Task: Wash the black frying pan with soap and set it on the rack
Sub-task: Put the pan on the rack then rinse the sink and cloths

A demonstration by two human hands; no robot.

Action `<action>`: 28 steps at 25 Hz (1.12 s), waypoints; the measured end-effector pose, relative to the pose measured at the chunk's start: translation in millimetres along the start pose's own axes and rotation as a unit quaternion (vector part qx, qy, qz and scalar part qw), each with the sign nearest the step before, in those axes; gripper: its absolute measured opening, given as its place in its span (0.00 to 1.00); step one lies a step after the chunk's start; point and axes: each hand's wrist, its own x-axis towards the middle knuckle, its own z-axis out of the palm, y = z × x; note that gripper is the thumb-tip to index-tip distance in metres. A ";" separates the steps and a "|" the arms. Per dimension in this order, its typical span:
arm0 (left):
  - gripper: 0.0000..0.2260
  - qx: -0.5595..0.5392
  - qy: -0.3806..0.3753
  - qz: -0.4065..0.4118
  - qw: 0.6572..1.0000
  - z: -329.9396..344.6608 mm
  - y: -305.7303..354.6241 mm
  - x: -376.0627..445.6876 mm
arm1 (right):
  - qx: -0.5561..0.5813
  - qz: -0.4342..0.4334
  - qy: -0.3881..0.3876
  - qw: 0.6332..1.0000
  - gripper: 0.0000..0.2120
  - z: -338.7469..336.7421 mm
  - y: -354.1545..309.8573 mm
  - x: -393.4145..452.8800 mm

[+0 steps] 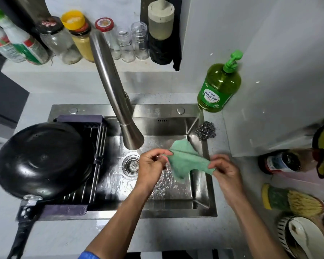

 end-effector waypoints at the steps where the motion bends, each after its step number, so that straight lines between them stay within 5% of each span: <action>1: 0.15 0.000 -0.002 -0.009 1.000 4.2 -2.8 -1.5 | -0.010 0.008 0.014 1.000 0.25 -1.1 1.6 -1.5; 7: 0.15 -0.037 -0.049 -0.020 0.998 25.7 5.6 4.1 | 0.067 0.045 0.101 0.992 0.13 -9.0 -1.0 -8.1; 12: 0.13 -0.026 -0.066 -0.027 0.997 38.3 17.3 8.8 | 0.092 0.056 0.116 0.987 0.16 -23.4 6.8 -11.4; 18: 0.18 0.121 -0.162 0.005 0.979 51.9 18.3 21.3 | 0.352 0.144 0.110 0.919 0.12 -27.5 -0.7 -16.3; 20: 0.19 0.198 -0.148 0.045 0.968 57.1 19.5 25.0 | 0.283 0.125 0.117 0.944 0.12 -27.0 4.1 -13.3; 22: 0.18 0.302 -0.138 0.086 0.940 57.7 17.9 29.4 | 0.040 0.101 0.077 0.991 0.18 -28.5 12.9 -10.8; 24: 0.15 0.374 -0.141 0.104 0.911 56.7 16.0 32.6 | -0.160 0.075 0.044 0.983 0.15 -30.5 19.3 -11.5; 26: 0.08 0.400 -0.131 0.102 0.901 56.1 12.0 33.4 | -0.157 0.073 0.038 0.984 0.12 -35.1 23.4 -14.4; 28: 0.03 0.320 -0.147 0.060 0.934 54.5 4.8 36.2 | -0.013 0.108 0.033 0.994 0.17 -39.8 20.7 -14.5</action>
